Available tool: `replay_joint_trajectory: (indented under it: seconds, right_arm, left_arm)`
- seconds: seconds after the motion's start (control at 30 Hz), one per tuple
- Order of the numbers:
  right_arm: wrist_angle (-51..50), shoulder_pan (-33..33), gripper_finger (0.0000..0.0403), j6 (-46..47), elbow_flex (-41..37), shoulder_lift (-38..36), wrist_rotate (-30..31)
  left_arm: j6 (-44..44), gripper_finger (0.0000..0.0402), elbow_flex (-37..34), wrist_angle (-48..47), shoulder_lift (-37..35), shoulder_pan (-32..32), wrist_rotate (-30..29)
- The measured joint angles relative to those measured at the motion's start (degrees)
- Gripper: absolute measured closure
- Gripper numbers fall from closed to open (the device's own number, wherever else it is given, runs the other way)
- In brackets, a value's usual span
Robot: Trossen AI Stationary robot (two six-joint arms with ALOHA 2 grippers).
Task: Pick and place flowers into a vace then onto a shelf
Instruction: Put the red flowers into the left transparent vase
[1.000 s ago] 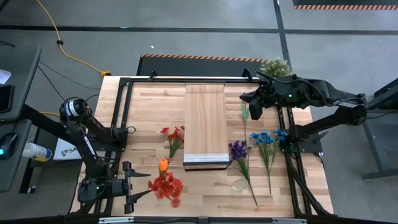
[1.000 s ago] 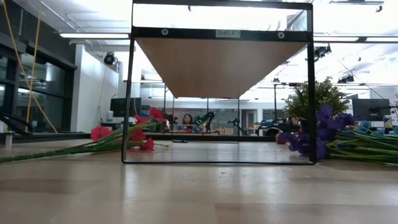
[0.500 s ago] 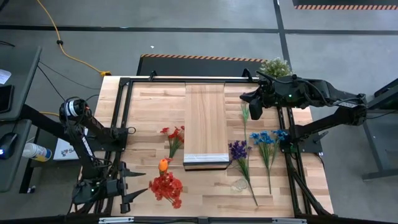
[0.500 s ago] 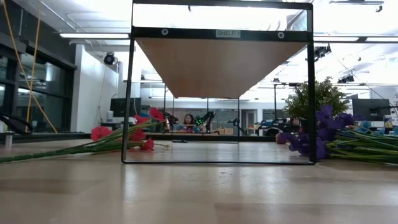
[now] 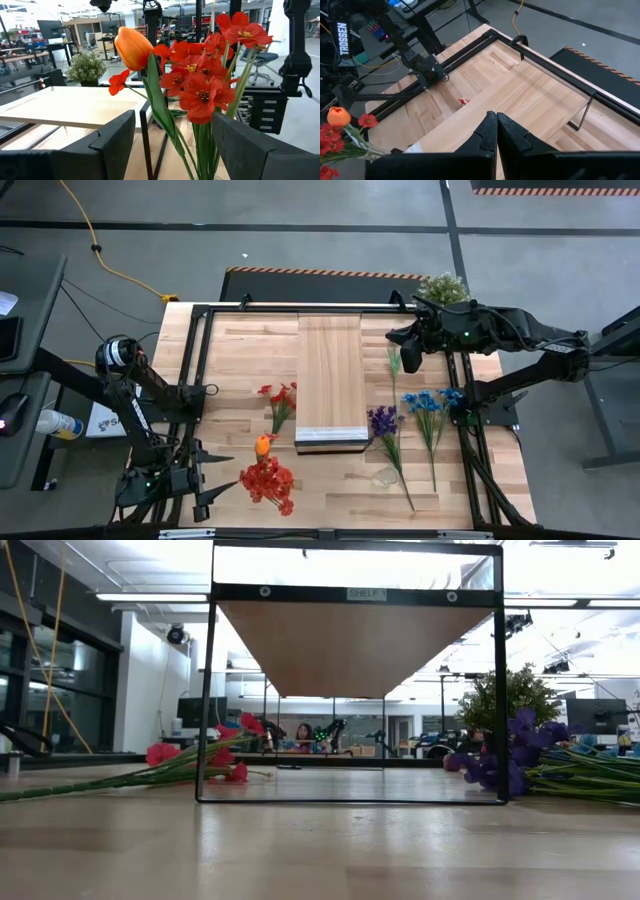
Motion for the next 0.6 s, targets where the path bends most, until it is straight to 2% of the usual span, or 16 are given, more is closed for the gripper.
replay_joint_trajectory:
  seconds: [0.23,0.6]
  right_arm:
    - [-0.04,0.0,0.0402,-1.43,0.0,0.0,0.0]
    - [-1.35,0.01,0.0402,-3.08,0.0,0.0,-0.59]
  left_arm:
    - [1.67,0.0108,-0.02,0.01,-4.51,-0.46,0.16]
    - [15.76,0.0108,-0.02,-0.19,-18.42,-0.76,0.02]
